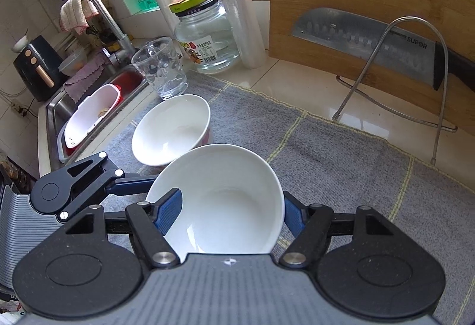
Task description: Organize plates and bowls
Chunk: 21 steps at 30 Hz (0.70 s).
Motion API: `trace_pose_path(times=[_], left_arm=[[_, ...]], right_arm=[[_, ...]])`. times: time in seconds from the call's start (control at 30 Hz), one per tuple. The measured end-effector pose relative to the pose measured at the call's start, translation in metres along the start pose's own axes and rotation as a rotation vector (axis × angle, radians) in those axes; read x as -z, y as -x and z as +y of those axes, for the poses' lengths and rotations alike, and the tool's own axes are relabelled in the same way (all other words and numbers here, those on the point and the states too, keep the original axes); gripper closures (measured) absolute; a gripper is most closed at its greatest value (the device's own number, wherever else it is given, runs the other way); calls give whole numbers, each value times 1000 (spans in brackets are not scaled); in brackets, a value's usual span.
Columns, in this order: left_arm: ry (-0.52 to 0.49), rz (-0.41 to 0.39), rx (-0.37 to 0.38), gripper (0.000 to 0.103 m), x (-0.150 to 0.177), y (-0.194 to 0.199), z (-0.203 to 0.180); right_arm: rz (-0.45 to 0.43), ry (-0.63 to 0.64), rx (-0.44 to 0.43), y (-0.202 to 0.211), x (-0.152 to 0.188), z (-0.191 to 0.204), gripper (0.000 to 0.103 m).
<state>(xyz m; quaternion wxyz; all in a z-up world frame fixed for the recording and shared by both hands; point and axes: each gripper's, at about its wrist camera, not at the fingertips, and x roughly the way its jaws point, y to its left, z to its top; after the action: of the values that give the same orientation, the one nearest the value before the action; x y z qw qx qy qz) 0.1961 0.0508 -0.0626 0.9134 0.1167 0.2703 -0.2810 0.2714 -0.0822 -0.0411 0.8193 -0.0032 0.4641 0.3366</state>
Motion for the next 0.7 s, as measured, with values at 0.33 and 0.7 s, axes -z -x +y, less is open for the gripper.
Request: trace_pose_path(times=[0.33,0.7], left_arm=[[-11,-18,3,15,-1,31,-20],[-17,-24,24,15,6,58,-41]], right_arm=[[-26,-3,-5,31,17,18,27],[-56,4,1,64,45,36,26]])
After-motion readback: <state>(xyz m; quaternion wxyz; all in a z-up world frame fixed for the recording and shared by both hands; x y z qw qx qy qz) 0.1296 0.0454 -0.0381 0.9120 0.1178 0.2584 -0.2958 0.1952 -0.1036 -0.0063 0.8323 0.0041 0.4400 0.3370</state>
